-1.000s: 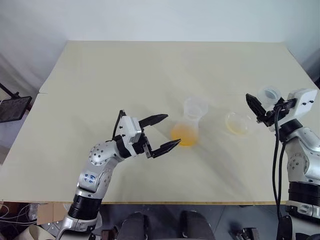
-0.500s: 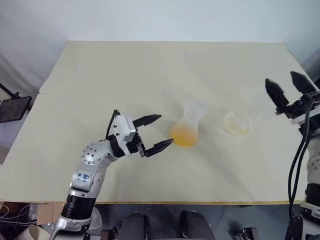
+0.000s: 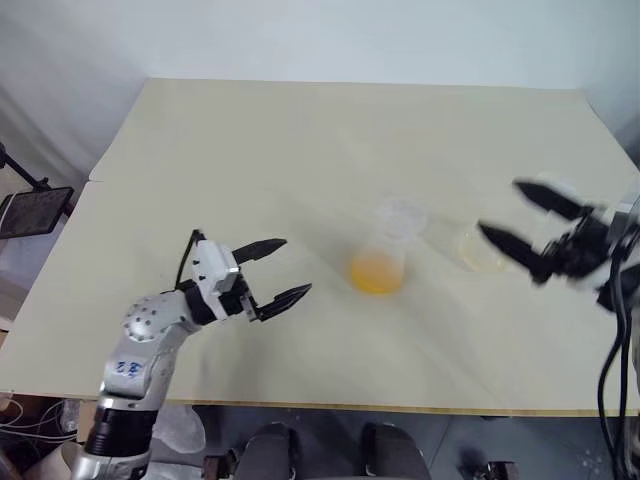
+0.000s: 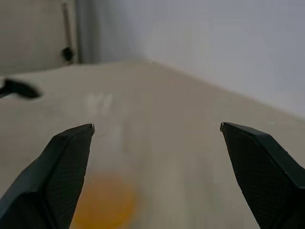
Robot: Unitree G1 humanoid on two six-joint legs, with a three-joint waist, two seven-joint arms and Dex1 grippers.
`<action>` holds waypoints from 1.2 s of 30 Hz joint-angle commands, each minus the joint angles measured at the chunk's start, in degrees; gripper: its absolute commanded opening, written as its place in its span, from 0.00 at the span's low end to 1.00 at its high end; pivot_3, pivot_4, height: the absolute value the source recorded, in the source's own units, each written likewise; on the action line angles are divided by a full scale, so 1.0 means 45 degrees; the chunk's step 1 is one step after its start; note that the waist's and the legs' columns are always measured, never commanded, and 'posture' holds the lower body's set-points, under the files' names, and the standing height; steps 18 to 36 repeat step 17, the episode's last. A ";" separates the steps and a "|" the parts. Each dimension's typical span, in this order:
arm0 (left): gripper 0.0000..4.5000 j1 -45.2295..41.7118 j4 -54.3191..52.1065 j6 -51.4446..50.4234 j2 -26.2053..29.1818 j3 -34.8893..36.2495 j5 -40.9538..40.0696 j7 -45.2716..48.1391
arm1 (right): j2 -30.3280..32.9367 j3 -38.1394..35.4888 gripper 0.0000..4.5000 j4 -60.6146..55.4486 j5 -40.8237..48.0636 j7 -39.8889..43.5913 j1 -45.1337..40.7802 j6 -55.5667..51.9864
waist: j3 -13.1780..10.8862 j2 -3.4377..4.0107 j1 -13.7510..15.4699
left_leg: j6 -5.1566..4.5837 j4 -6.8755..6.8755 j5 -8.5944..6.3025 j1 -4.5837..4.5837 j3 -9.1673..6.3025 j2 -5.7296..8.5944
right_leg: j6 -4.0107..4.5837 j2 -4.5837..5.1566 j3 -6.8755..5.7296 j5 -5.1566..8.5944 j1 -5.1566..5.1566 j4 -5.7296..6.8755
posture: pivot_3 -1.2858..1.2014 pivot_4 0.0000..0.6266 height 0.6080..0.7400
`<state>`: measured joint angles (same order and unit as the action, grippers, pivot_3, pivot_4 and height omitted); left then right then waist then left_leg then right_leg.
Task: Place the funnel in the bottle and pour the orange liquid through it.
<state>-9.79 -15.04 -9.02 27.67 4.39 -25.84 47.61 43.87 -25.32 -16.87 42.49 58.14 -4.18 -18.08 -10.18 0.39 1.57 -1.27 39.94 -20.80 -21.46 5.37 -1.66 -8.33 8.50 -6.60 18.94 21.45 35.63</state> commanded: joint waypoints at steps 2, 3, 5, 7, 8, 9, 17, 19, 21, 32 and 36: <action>1.00 0.0509 -0.0697 0.0154 0.0281 0.0631 -0.0046 -0.0247 | 0.0407 0.0308 0.99 -0.0142 -0.1425 0.2915 0.2011 0.2552 | -0.0002 -0.0004 -0.0024 | -0.0002 0.0004 -0.0001 0.0009 0.0013 0.0005 | -0.0004 -0.0002 0.0000 -0.0002 -0.0018 -0.0019 | 0.52 0.24 1.00; 1.00 0.0552 -0.0691 0.0158 0.0325 0.0649 0.0010 -0.0267 | 0.0388 0.0393 0.99 0.0012 -0.1530 0.3124 0.2147 0.2756 | -0.0004 -0.0007 -0.0034 | -0.0002 0.0004 -0.0001 0.0023 0.0025 0.0003 | -0.0004 -0.0002 0.0004 -0.0002 -0.0027 -0.0025 | 0.52 0.24 1.00; 1.00 0.0753 -0.0678 0.0374 0.0381 0.0664 0.0340 -0.0424 | 0.0118 0.0555 0.99 0.0679 -0.1858 0.3430 0.2231 0.3528 | -0.0008 -0.0014 -0.0093 | 0.0001 0.0005 0.0000 0.0049 0.0041 -0.0008 | -0.0004 -0.0009 0.0012 -0.0002 -0.0040 -0.0025 | 0.52 0.24 1.00; 1.00 0.0981 -0.0644 0.0464 0.0459 0.0673 0.0882 -0.0843 | -0.0027 0.0616 0.99 0.1788 -0.2377 0.3902 0.2344 0.4609 | -0.0008 -0.0014 -0.0117 | 0.0007 0.0004 0.0005 0.0060 0.0056 -0.0013 | -0.0003 -0.0014 0.0026 -0.0001 -0.0039 -0.0025 | 0.52 0.24 1.00; 1.00 0.1079 -0.0610 0.0535 0.0528 0.0685 0.1136 -0.0988 | -0.0058 0.0551 0.99 0.2284 -0.2558 0.4086 0.2408 0.5082 | -0.0009 -0.0015 -0.0104 | 0.0007 0.0004 0.0004 0.0066 0.0055 -0.0016 | -0.0002 -0.0016 0.0027 -0.0001 -0.0041 -0.0022 | 0.52 0.24 1.00; 1.00 0.1136 -0.0571 0.0547 0.0597 0.0691 0.1247 -0.1028 | -0.0062 0.0479 0.99 0.2645 -0.2600 0.4186 0.2435 0.5318 | -0.0009 -0.0015 -0.0084 | 0.0007 0.0004 0.0004 0.0065 0.0053 -0.0014 | -0.0002 -0.0015 0.0027 -0.0001 -0.0040 -0.0022 | 0.52 0.24 1.00; 1.00 0.1366 -0.0376 0.0446 0.0839 0.1217 0.1146 -0.1250 | -0.0051 0.0373 0.99 0.3904 -0.2778 0.4408 0.2527 0.6827 | -0.0009 -0.0016 -0.0052 | 0.0006 0.0006 0.0004 0.0061 0.0051 -0.0018 | -0.0003 -0.0011 0.0027 -0.0001 -0.0040 -0.0023 | 0.52 0.24 1.00; 1.00 0.1366 -0.0376 0.0446 0.0839 0.1217 0.1146 -0.1250 | -0.0051 0.0373 0.99 0.3904 -0.2778 0.4408 0.2527 0.6827 | -0.0009 -0.0016 -0.0052 | 0.0006 0.0006 0.0004 0.0061 0.0051 -0.0018 | -0.0003 -0.0011 0.0027 -0.0001 -0.0040 -0.0023 | 0.52 0.24 1.00; 1.00 0.1366 -0.0376 0.0446 0.0839 0.1217 0.1146 -0.1250 | -0.0051 0.0373 0.99 0.3904 -0.2778 0.4408 0.2527 0.6827 | -0.0009 -0.0016 -0.0052 | 0.0006 0.0006 0.0004 0.0061 0.0051 -0.0018 | -0.0003 -0.0011 0.0027 -0.0001 -0.0040 -0.0023 | 0.52 0.24 1.00; 1.00 0.1366 -0.0376 0.0446 0.0839 0.1217 0.1146 -0.1250 | -0.0051 0.0373 0.99 0.3904 -0.2778 0.4408 0.2527 0.6827 | -0.0009 -0.0016 -0.0052 | 0.0006 0.0006 0.0004 0.0061 0.0051 -0.0018 | -0.0003 -0.0011 0.0027 -0.0001 -0.0040 -0.0023 | 0.52 0.24 1.00; 1.00 0.1366 -0.0376 0.0446 0.0839 0.1217 0.1146 -0.1250 | -0.0051 0.0373 0.99 0.3904 -0.2778 0.4408 0.2527 0.6827 | -0.0009 -0.0016 -0.0052 | 0.0006 0.0006 0.0004 0.0061 0.0051 -0.0018 | -0.0003 -0.0011 0.0027 -0.0001 -0.0040 -0.0023 | 0.52 0.24 1.00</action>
